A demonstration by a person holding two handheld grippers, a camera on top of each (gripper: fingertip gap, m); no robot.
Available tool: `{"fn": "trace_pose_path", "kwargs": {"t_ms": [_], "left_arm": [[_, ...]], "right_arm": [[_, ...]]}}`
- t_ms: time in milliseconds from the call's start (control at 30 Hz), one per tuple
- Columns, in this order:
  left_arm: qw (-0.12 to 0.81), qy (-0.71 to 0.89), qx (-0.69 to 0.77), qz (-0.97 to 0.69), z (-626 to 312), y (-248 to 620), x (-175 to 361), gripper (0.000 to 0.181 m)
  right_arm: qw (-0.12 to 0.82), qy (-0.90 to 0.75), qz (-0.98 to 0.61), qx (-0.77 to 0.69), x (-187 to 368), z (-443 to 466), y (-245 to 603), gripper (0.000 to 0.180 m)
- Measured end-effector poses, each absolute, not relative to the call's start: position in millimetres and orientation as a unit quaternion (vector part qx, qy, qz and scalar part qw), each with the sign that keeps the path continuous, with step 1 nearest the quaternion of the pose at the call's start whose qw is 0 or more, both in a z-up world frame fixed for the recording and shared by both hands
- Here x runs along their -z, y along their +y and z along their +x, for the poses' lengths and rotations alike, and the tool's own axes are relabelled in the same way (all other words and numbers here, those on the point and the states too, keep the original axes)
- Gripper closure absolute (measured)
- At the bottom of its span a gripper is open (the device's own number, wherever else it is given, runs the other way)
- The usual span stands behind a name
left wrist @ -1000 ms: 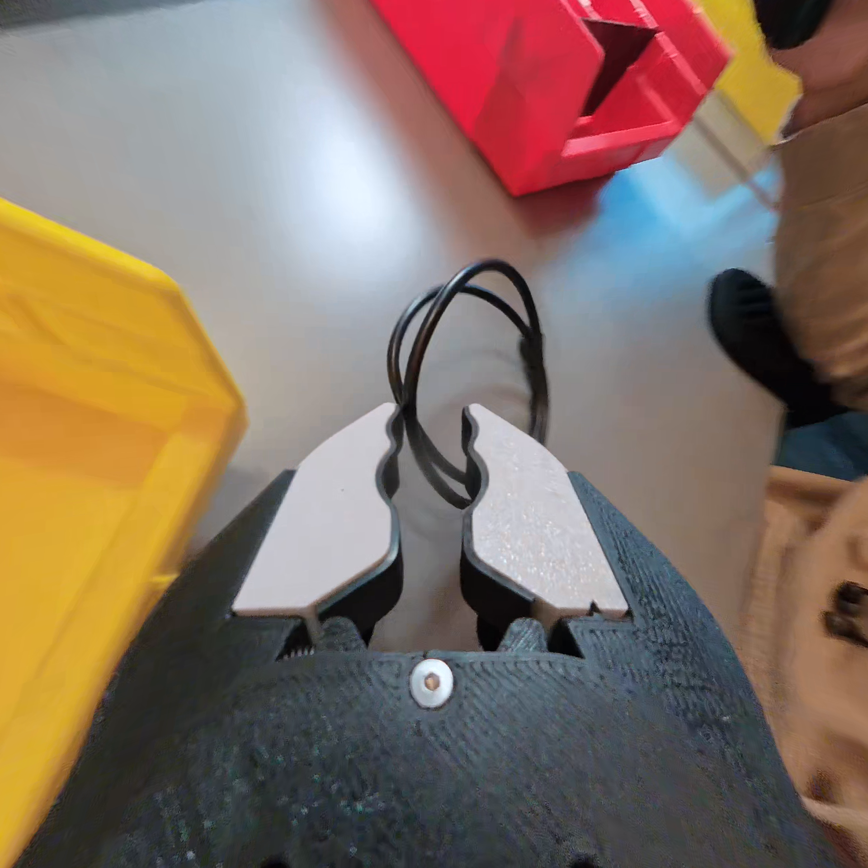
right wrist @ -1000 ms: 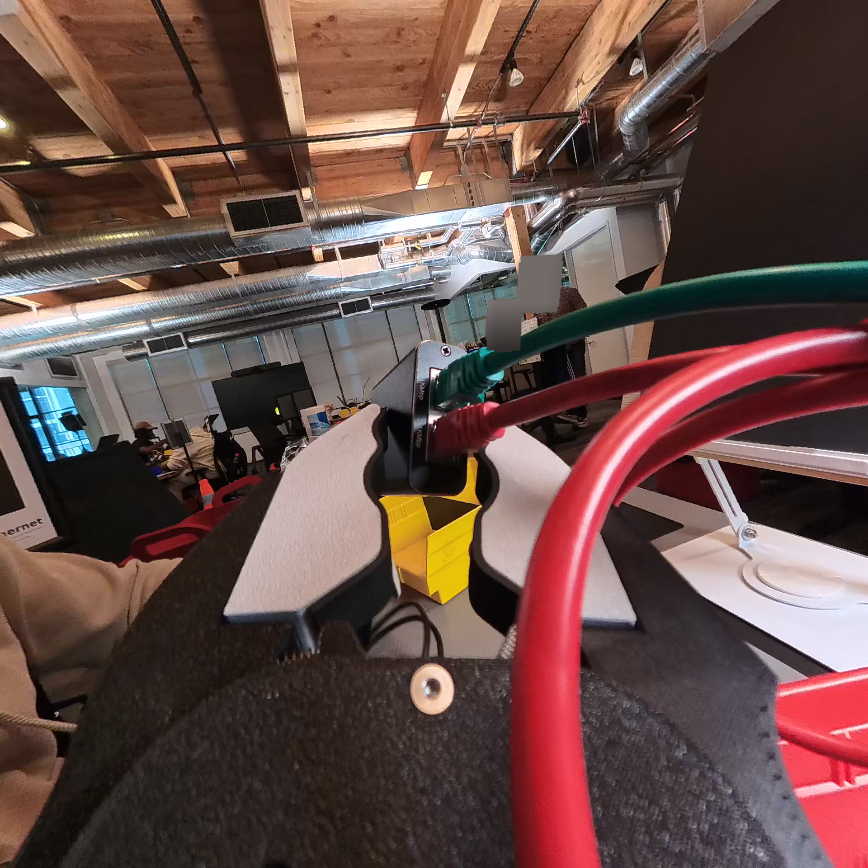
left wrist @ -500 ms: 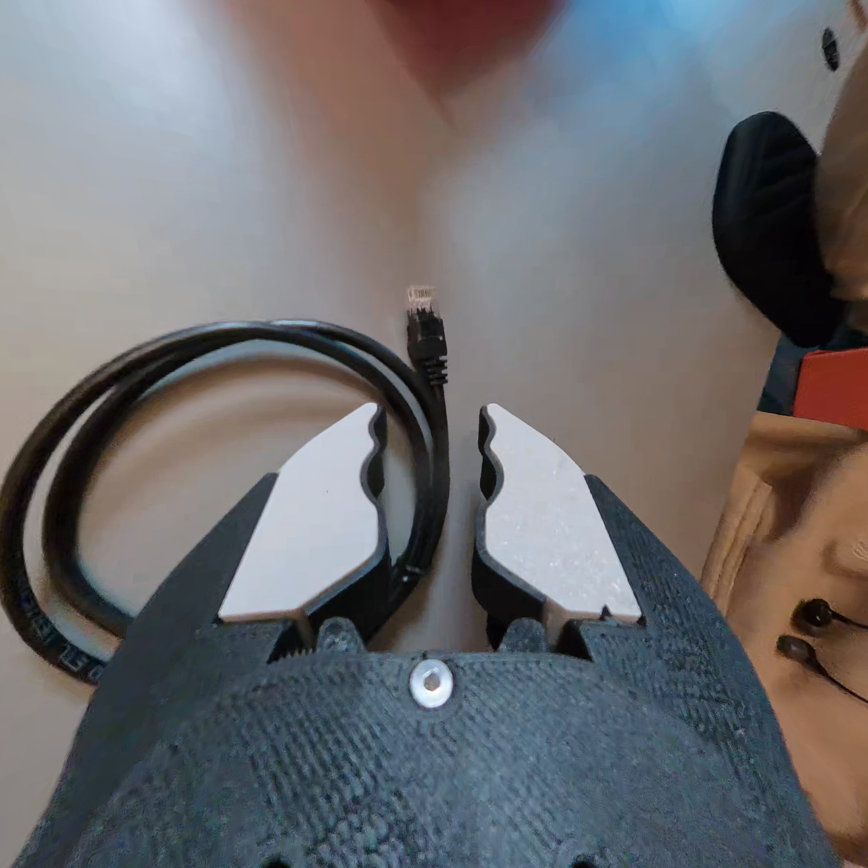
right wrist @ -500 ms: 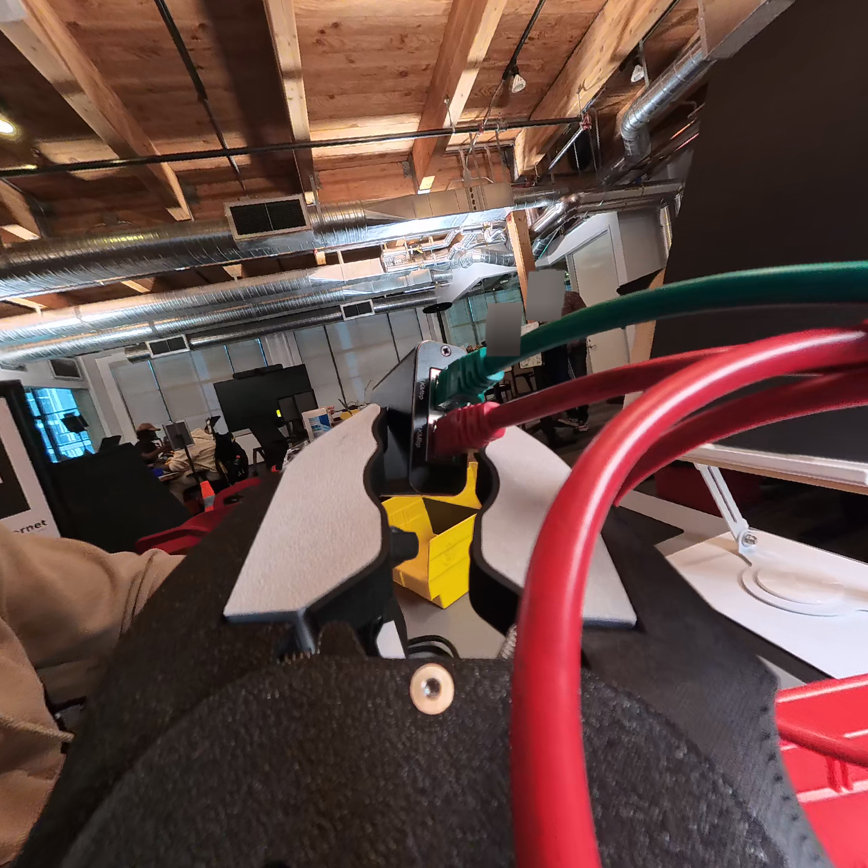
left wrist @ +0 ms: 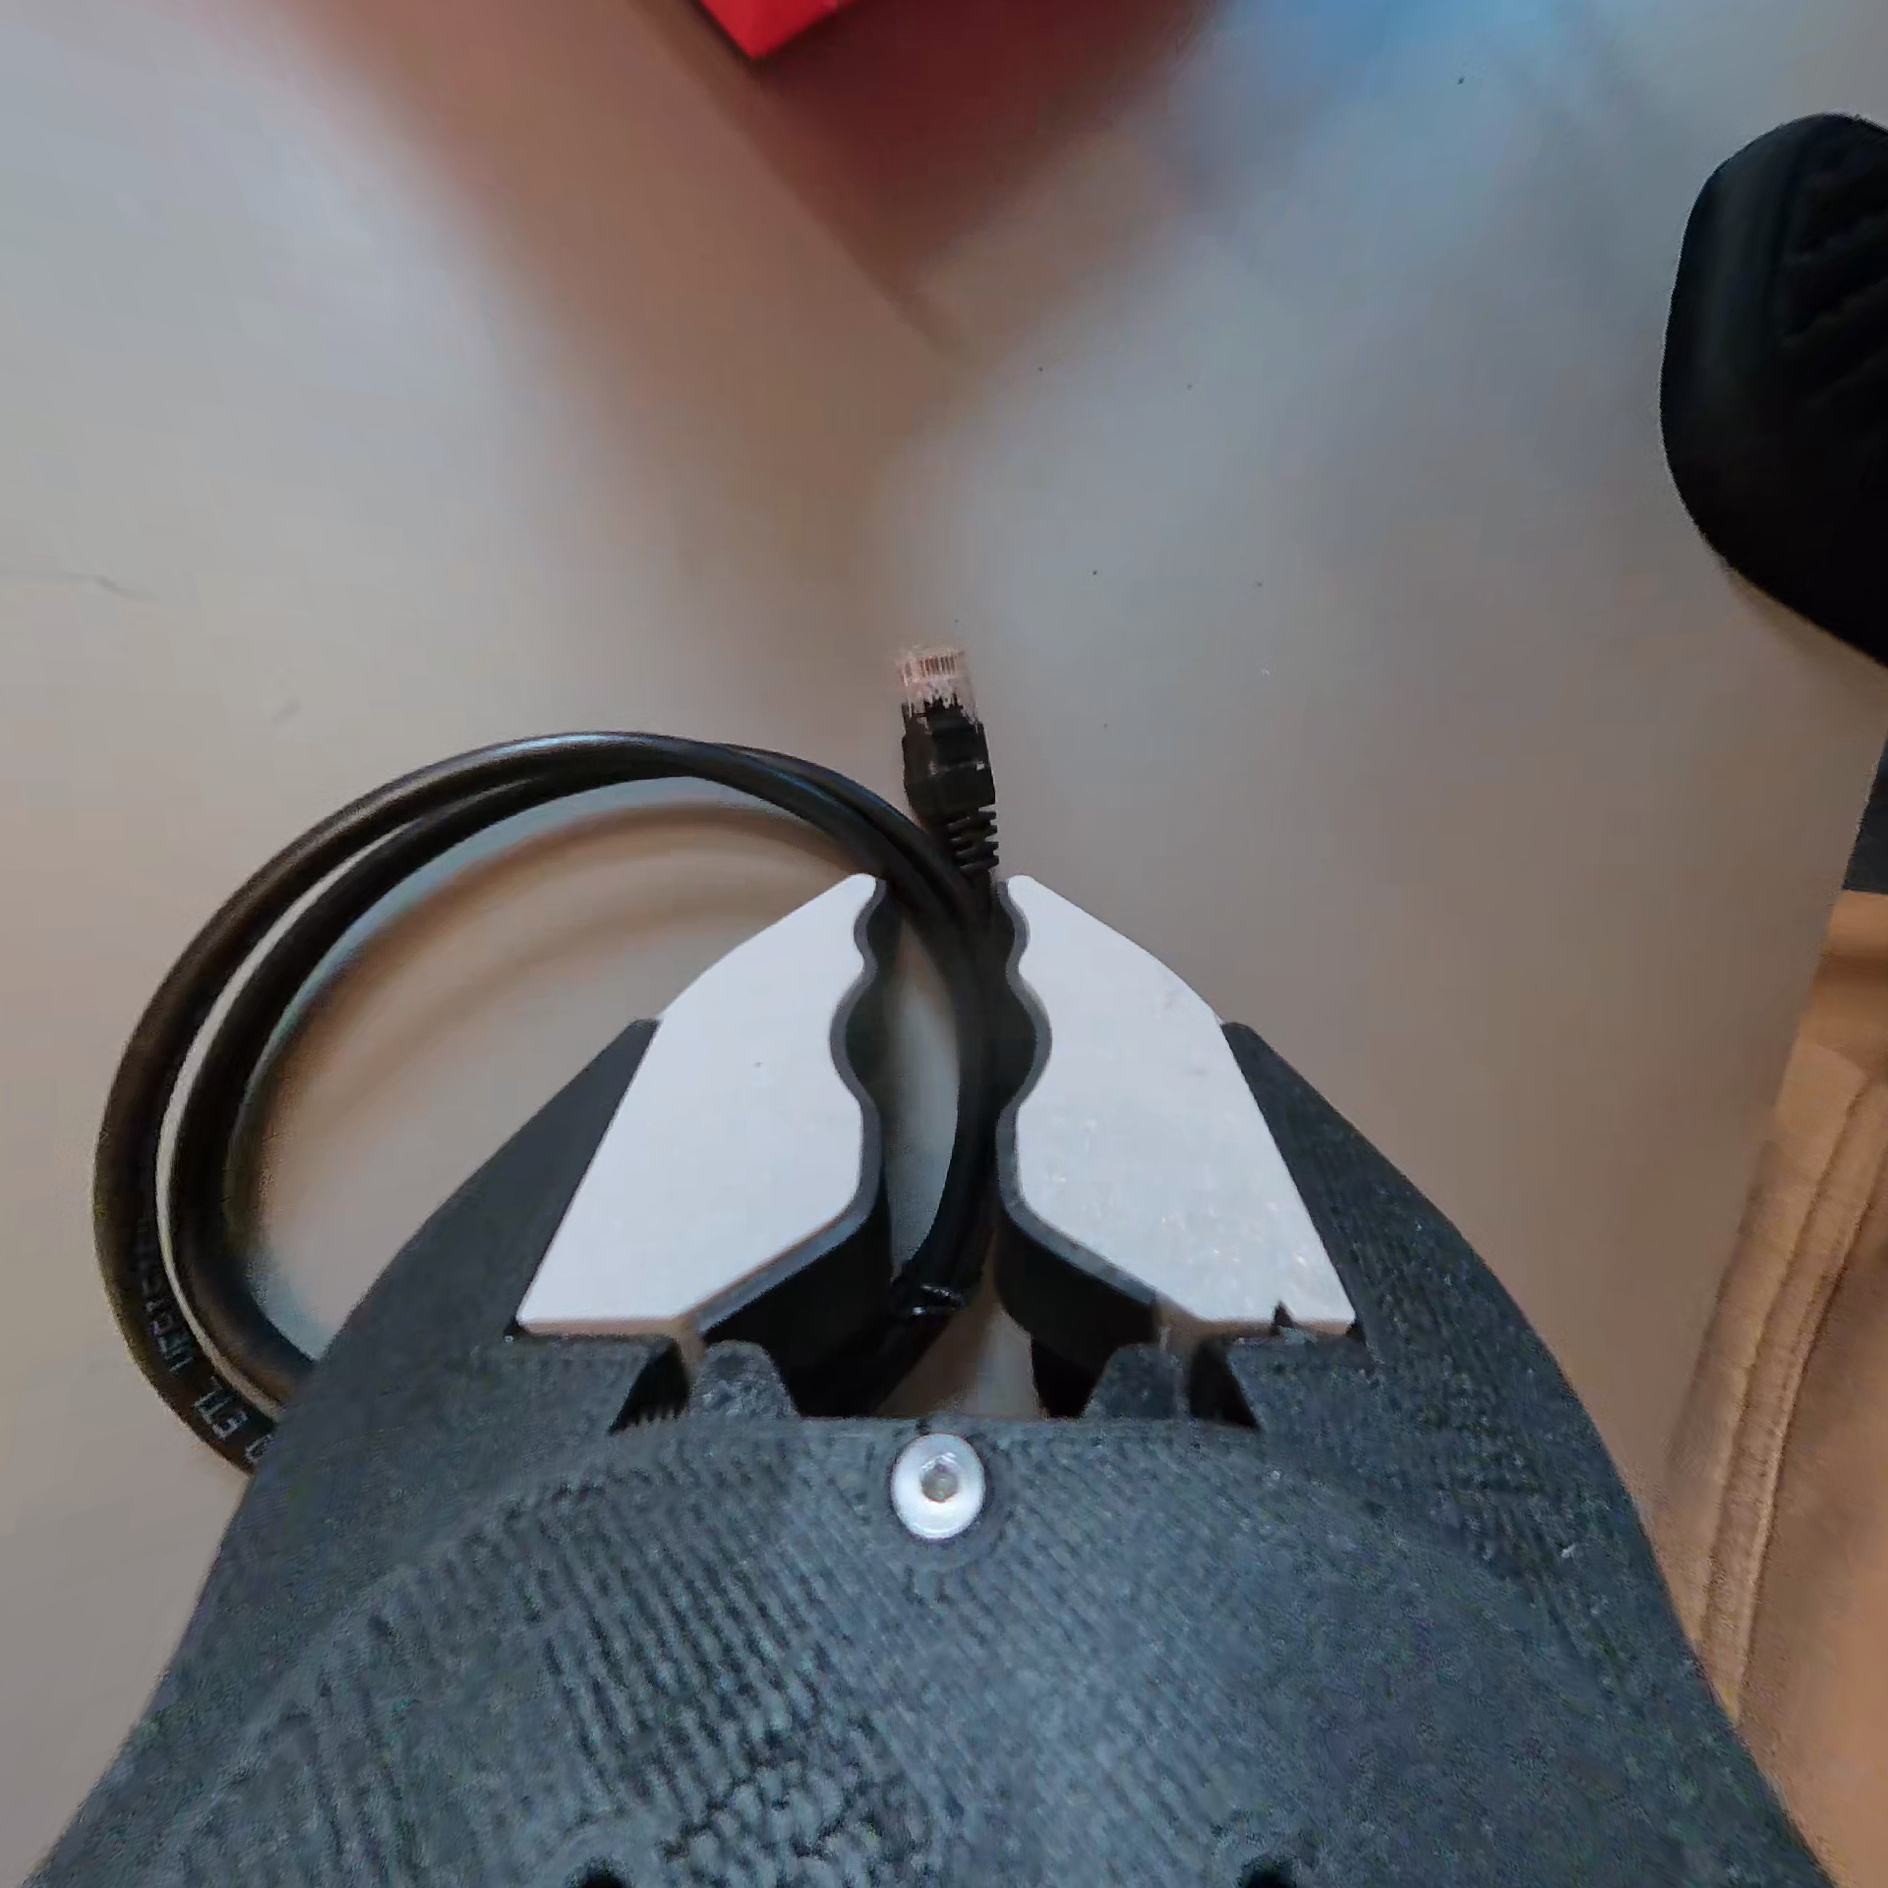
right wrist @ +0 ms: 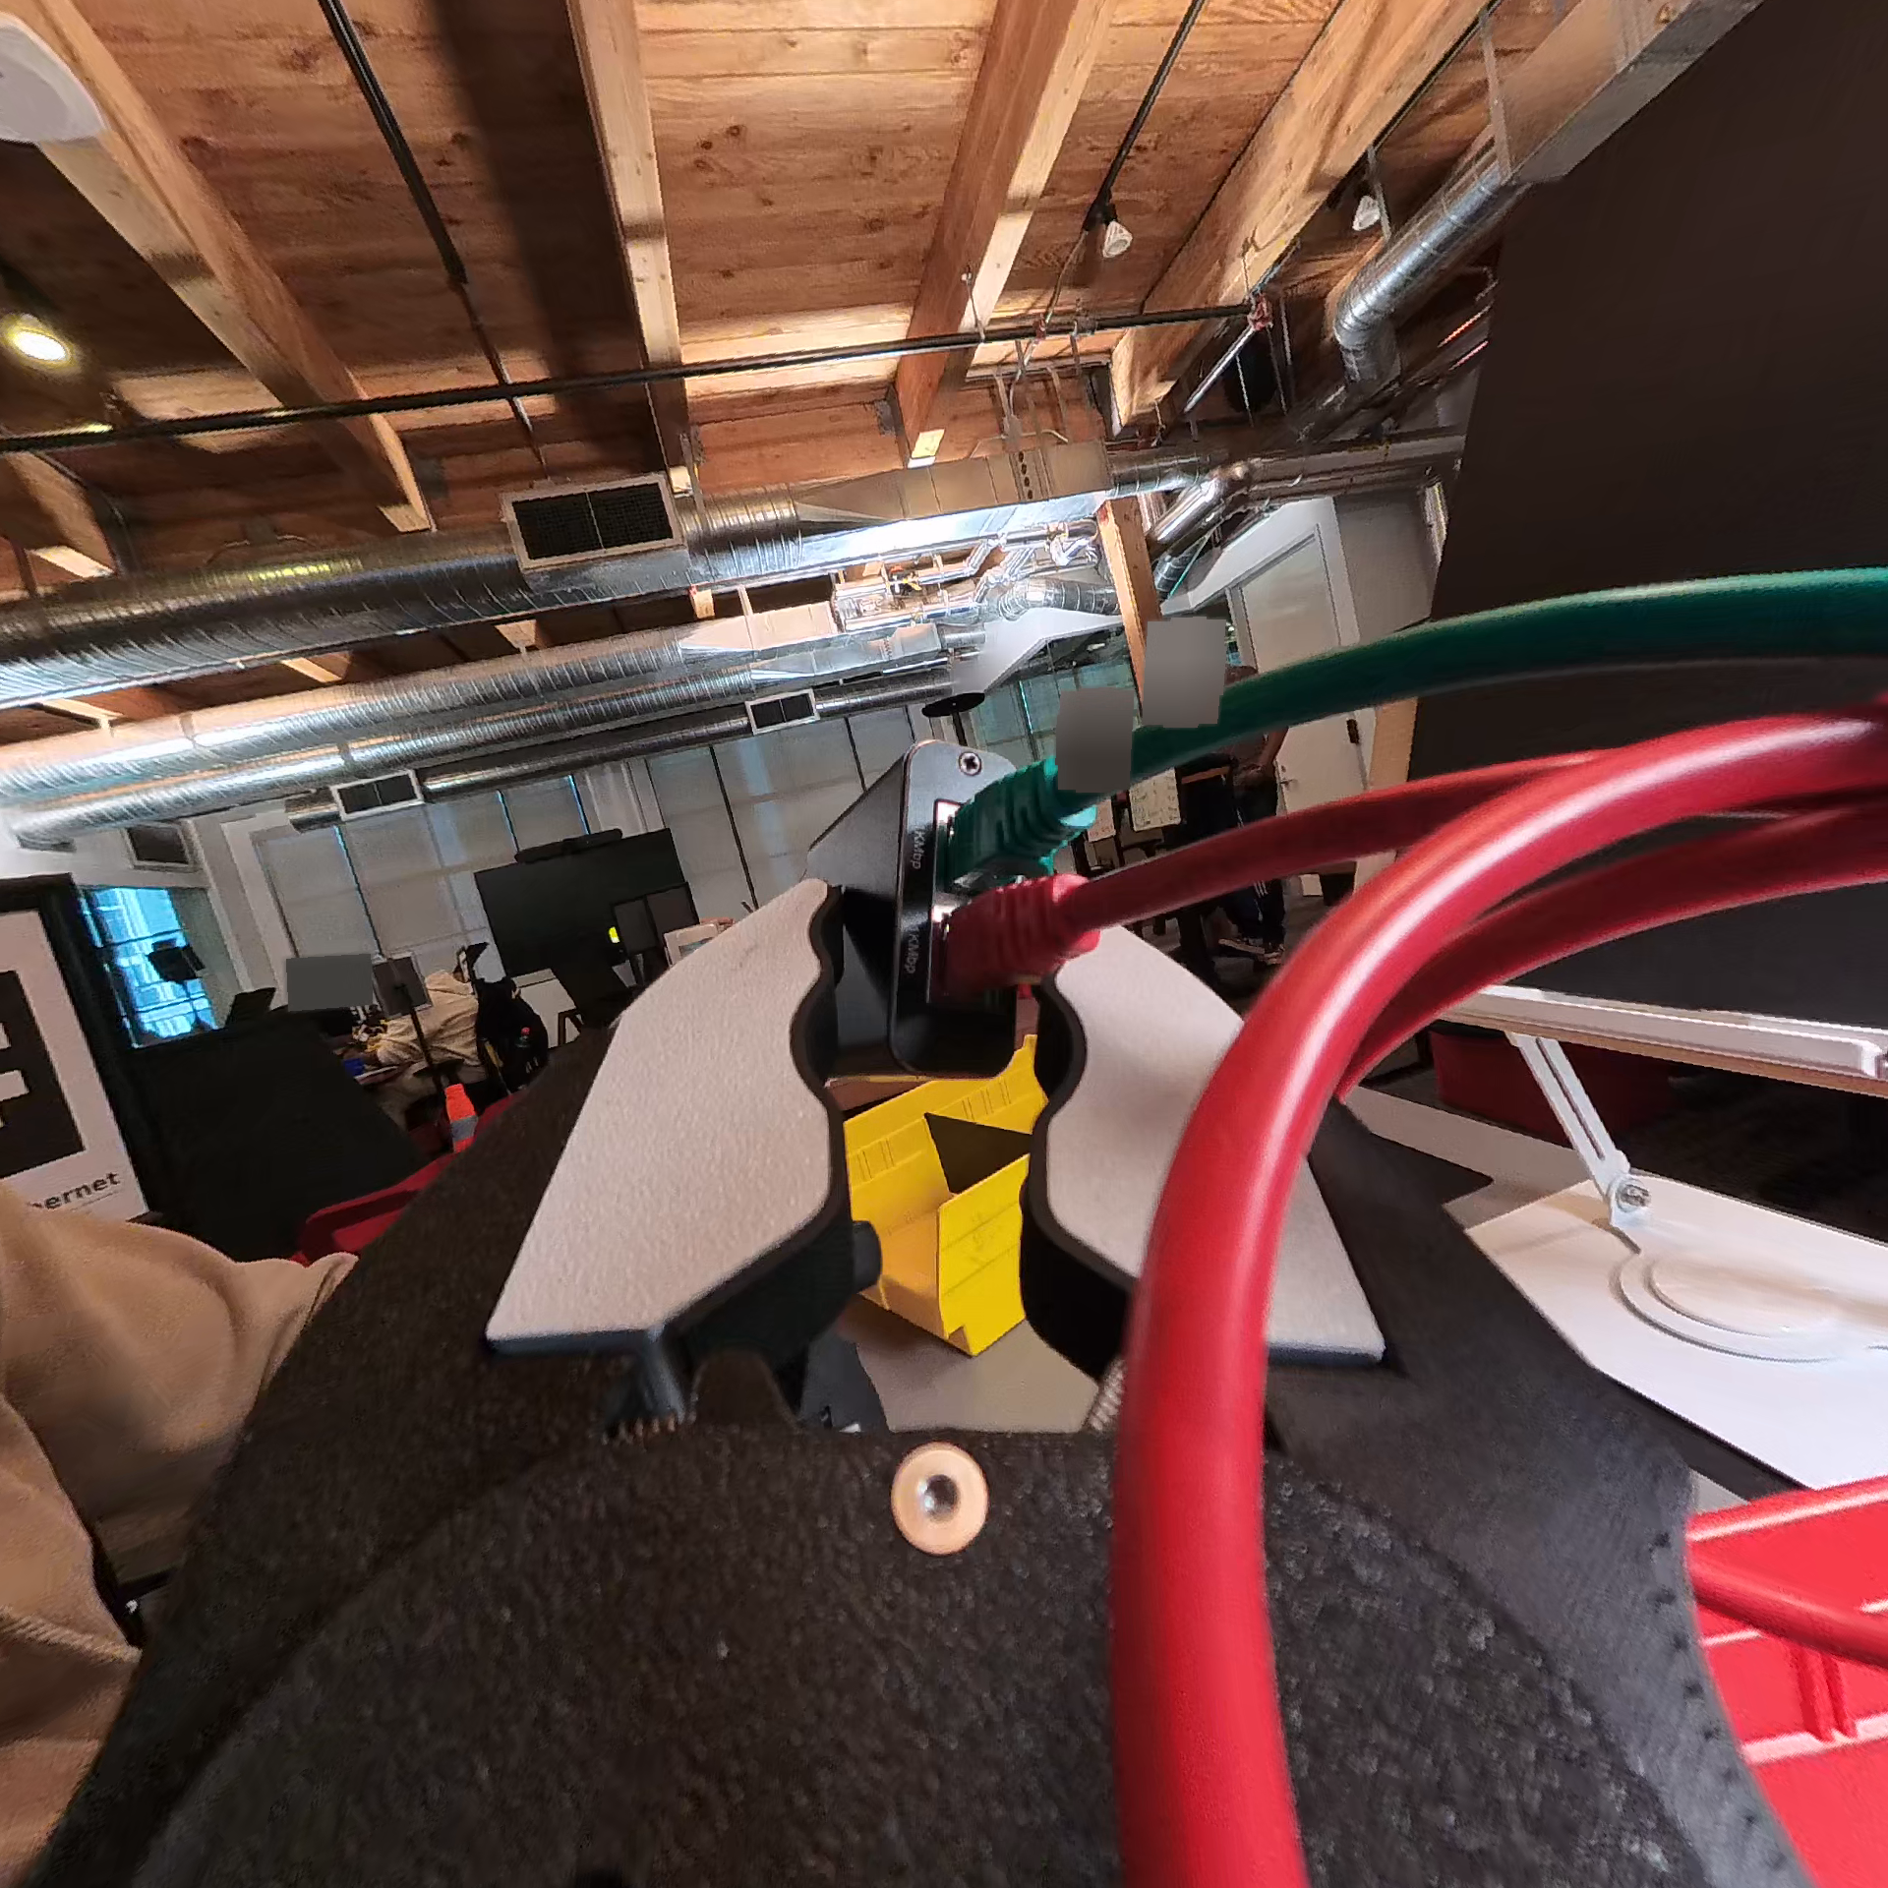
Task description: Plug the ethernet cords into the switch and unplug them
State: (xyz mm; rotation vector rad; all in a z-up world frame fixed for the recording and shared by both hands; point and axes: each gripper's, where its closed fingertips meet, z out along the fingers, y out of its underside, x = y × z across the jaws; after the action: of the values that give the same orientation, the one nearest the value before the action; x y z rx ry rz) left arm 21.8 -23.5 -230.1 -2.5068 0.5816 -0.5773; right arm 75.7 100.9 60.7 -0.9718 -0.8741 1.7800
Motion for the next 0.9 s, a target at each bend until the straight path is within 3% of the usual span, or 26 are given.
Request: {"fn": "trace_pose_path", "kwargs": {"t_ms": [33, 300, 400, 733, 900], "left_arm": [[0.257, 0.224, 0.202, -0.918, 21, -23, 230, 0.163], [0.340, 0.379, -0.127, -0.851, -21, -14, 218, 0.168], [0.356, 0.414, -0.168, -0.821, -20, -19, 222, 0.169], [0.384, 0.368, -0.078, -0.843, -27, -21, 206, 0.168], [0.373, 0.377, 0.087, -0.843, 2, -34, 187, 0.163]], "right_arm": [[0.449, -0.354, -0.394, -0.719, -60, 75, 101, 0.145], [0.445, -0.352, -0.403, -0.718, -53, 71, 104, 0.145], [0.444, -0.352, -0.406, -0.717, -51, 70, 104, 0.145], [0.445, -0.353, -0.408, -0.715, -51, 70, 104, 0.145], [0.441, -0.349, -0.412, -0.717, -48, 68, 107, 0.145]]}}
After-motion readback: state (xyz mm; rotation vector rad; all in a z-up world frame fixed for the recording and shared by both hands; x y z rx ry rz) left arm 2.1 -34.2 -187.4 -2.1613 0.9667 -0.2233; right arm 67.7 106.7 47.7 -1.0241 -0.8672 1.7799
